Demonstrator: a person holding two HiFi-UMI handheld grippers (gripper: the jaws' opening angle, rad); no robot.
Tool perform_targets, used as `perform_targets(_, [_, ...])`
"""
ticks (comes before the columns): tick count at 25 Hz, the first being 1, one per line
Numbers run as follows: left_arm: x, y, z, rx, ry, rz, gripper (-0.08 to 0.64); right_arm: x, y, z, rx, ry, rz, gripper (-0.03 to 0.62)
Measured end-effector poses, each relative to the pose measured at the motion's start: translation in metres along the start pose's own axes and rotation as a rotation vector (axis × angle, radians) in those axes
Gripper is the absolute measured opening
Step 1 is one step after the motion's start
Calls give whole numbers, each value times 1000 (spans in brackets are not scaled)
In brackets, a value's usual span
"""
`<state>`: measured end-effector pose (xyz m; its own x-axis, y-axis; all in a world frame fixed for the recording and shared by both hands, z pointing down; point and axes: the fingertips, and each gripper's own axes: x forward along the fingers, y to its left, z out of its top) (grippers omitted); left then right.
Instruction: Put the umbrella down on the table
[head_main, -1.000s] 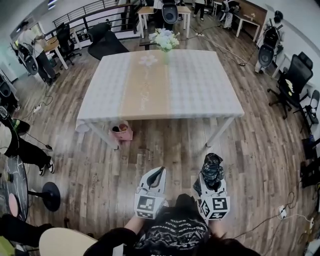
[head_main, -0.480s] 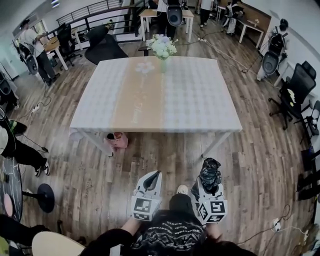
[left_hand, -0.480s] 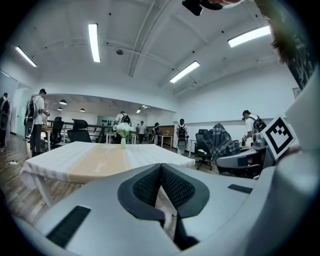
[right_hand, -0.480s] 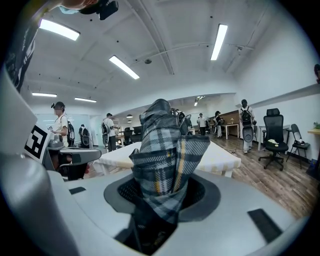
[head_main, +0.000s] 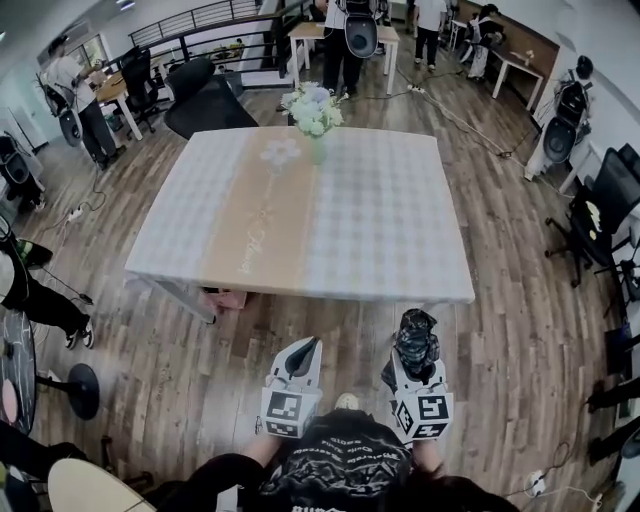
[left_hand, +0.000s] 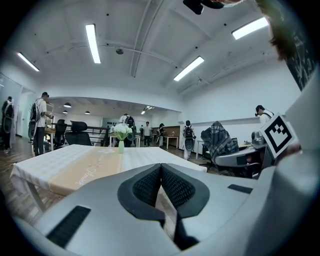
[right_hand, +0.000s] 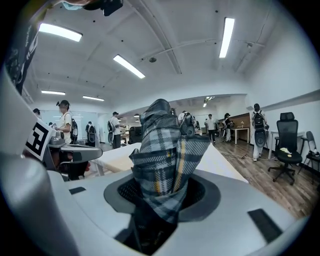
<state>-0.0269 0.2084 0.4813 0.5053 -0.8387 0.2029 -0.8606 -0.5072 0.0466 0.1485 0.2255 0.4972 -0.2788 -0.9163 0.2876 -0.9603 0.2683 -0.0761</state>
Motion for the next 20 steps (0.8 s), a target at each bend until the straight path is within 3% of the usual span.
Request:
perform_targets(12, [75,-15,6,-35,36,31,20,40,-60,1,14,45,30,183])
perform_targets(17, [95,9,13,-208,23,69,19,56,-63,2,14,44,29,184])
perform_targets(20, [117,29,22,-181,2,62,19,75,-63,4,5,38,9,186])
